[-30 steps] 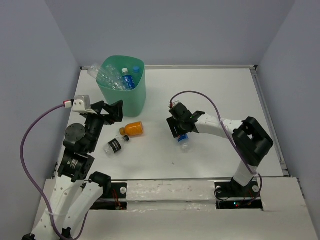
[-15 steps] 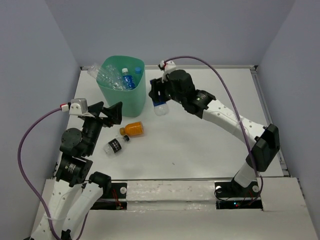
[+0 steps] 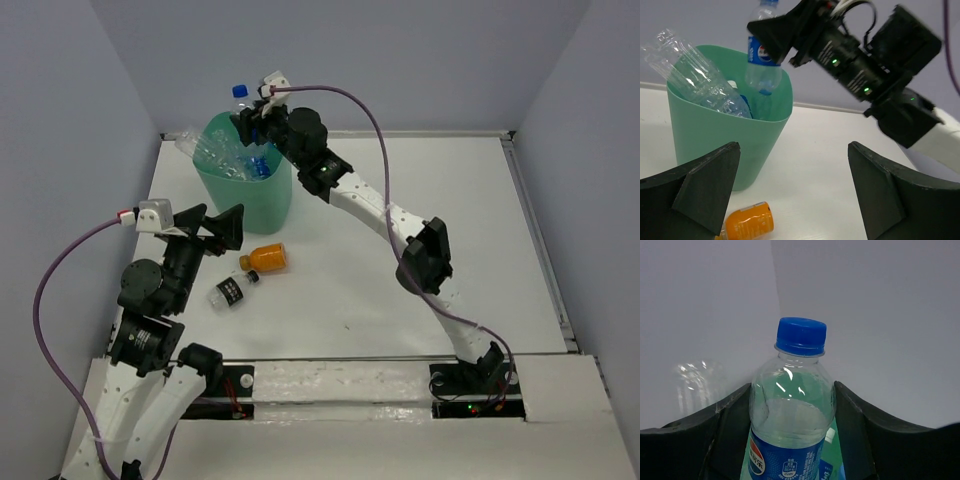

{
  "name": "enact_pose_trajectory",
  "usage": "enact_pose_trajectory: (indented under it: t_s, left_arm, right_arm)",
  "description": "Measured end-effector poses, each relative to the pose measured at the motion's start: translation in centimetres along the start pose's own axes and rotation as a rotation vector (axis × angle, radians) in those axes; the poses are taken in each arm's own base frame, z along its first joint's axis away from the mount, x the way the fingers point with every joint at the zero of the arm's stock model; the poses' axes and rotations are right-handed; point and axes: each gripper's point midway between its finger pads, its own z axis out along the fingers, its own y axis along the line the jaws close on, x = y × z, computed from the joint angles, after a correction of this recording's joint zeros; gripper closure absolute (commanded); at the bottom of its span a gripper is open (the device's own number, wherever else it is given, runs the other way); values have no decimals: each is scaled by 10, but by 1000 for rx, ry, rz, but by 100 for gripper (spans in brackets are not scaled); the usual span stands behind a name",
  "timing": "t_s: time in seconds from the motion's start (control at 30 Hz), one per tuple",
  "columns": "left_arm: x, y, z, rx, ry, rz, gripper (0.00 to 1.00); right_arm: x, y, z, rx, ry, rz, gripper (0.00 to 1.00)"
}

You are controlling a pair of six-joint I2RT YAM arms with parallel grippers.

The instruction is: Put the plastic bottles in the bin

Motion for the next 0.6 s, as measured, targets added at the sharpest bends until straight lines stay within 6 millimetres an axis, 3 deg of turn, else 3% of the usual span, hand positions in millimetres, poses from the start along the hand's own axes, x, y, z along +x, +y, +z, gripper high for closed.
enact_pose_trajectory:
  t_s: [0.03,0.07,0.17,0.27,0.4,0.47,0.6]
  left_arm:
    - [0,0,0,2,0,0,2]
    - [0,-1,0,3,0,-1,2]
    - [-1,0,-1,0,-4,-1,2]
    - [-2,1,-1,-8,-7,-1,2]
    - [-3,3,-1,-20,-15,-2,2]
    - [-4,4,-2,-28,-20,-2,2]
    - [-8,10,-3,-62,-36,-3,2]
  right_arm:
    - [7,0,2,0,6,-6,40]
    - [33,-1,5,3,36,-20,34]
    - [70,-3,6,3,90,-52,15]
    - [78,-4,3,1,101,-76,12]
    - [54,-3,-8,-7,84,-85,15]
    - [34,0,-25,-29,89,-85,19]
    - [-7,16,-84,-141,106,-75,34]
